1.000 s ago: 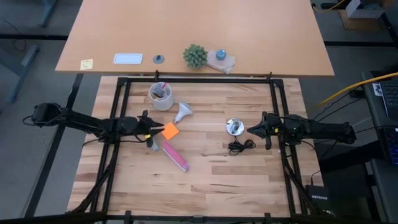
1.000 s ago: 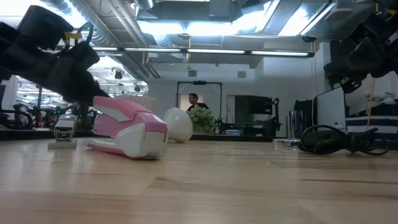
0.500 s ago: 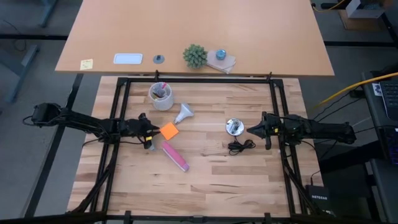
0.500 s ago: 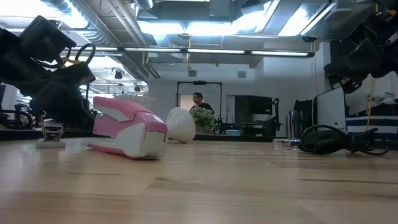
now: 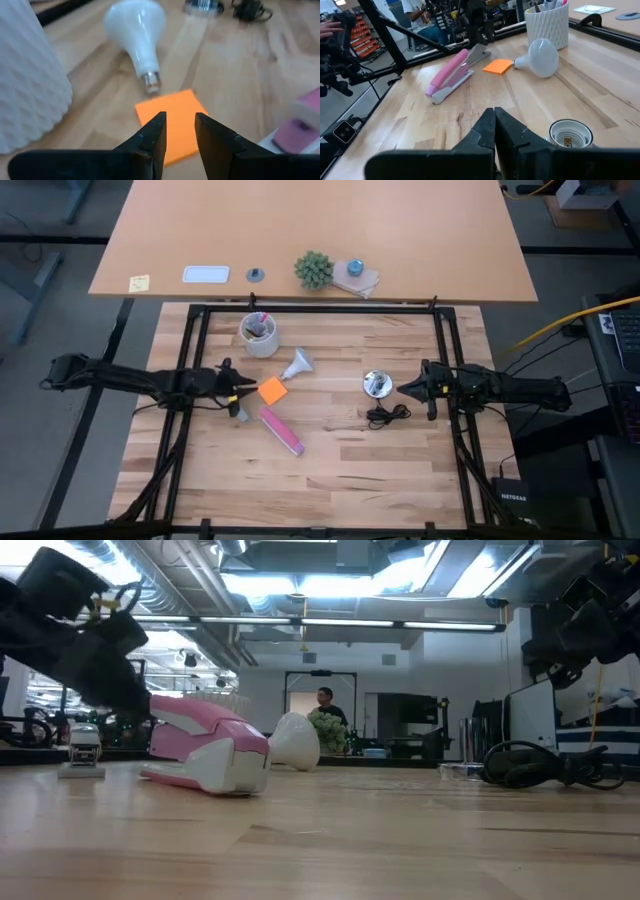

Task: Screw lightbulb
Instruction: Return to Home Position

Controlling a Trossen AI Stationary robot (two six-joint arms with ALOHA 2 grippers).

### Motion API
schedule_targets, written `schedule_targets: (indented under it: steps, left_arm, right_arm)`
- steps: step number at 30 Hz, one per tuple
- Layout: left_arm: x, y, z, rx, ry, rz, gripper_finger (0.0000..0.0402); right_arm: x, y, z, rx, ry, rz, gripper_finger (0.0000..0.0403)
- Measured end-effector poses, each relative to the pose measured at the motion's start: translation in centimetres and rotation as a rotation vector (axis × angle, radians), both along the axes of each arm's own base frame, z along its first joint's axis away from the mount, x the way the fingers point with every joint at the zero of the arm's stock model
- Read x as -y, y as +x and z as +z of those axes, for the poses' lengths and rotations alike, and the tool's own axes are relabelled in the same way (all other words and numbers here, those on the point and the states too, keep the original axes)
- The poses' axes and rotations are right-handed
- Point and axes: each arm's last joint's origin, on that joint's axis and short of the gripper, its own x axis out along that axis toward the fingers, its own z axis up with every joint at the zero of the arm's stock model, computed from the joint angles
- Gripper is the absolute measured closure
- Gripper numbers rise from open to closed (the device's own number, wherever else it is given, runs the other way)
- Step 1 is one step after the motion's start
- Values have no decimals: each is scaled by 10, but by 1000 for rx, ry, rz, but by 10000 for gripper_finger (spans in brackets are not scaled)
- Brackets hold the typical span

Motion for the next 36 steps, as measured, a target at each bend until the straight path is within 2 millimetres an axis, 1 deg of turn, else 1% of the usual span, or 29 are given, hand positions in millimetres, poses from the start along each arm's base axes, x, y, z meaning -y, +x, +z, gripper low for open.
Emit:
schedule_targets:
  steps: [7,14,22,36]
  left_arm:
    - [0,-10,14,124,2,0,308]
    - [0,-20,34,337,5,-1,308]
    - [0,-31,48,519,8,-1,308]
    - [0,-30,48,511,8,0,308]
  right_arm:
    - [0,0,0,0,0,0,400]
    - [0,0,0,-1,0,0,400]
    - [0,0,0,-1,0,0,400]
    - [0,0,0,-1,0,0,400]
